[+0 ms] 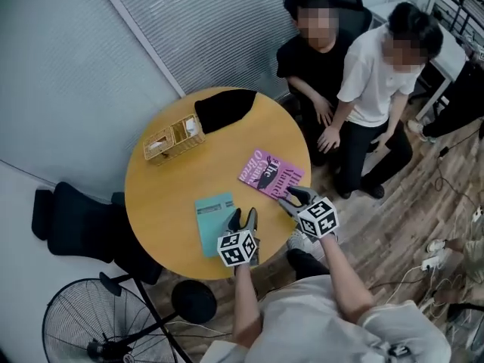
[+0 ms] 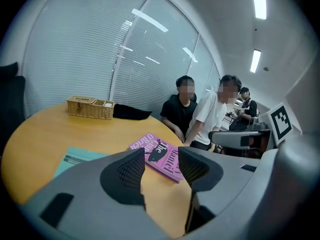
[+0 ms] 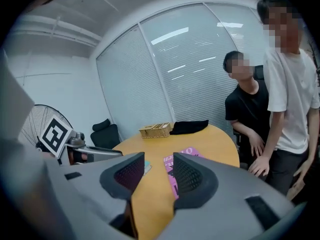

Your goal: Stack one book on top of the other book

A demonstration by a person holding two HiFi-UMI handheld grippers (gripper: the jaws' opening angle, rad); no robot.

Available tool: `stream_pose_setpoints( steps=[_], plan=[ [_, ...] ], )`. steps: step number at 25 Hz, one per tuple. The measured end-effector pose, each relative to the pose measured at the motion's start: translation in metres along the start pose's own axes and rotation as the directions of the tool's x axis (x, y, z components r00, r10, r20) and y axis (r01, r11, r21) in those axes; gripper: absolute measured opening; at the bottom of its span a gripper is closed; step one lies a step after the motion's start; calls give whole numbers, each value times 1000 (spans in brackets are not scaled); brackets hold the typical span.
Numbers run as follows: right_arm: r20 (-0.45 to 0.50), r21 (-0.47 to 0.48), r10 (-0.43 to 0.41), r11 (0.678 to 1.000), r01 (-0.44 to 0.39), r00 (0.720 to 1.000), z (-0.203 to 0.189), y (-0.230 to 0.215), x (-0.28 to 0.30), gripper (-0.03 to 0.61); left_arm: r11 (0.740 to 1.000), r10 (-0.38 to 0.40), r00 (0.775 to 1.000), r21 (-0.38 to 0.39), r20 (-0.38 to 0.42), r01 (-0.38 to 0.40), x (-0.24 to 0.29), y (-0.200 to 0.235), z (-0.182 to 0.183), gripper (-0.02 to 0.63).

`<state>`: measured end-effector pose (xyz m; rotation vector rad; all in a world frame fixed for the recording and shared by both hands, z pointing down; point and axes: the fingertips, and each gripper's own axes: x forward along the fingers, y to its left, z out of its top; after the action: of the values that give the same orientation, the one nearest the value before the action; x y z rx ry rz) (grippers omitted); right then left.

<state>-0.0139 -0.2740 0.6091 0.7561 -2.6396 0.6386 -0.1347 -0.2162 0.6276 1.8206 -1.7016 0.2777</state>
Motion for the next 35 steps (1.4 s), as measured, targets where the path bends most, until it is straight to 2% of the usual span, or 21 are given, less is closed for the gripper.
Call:
stream_pose_setpoints(
  steps=[2,4,7,10,13,16,19,26,32,35],
  plan=[
    [-13,-2,26,1000,-26,1000,-1,-1,7,215,999,9,1000,-51,-23,-10,4,7,-11,265],
    [-18,-5,34,999,-34,999,3,-15,8,230,996,4,1000,-88,-29,-7,17,2,-15,287],
    [-43,-36,35,999,-37,998,8,-39,12,242,995,-7,999,-99,-46,3,42,-11,-19,323],
    [-104,-74,61,995,-69,993,1,-56,26,264,993,14,999,-115,-36,-18,61,-16,-18,334],
    [-176,-101,81,990,-100,981,-7,-77,38,272,981,65,998,-181,-15,-67,78,-15,-16,333],
    [-242,-122,91,985,-123,966,-15,-96,54,278,956,133,991,-262,-19,-133,94,-4,-19,333],
    [-297,-131,117,978,-162,948,-29,-110,71,288,919,200,979,-339,-42,-202,108,6,-29,333],
    [-394,-129,156,966,-223,906,-57,-129,114,288,868,260,957,-404,-129,-290,141,18,-54,333],
    [-430,-140,161,960,-242,888,-68,-145,142,288,793,338,919,-464,-204,-395,162,32,-78,333],
    [-447,-125,178,958,-258,877,-75,-151,148,288,763,337,917,-509,-213,-398,171,28,-86,333]
  ],
)
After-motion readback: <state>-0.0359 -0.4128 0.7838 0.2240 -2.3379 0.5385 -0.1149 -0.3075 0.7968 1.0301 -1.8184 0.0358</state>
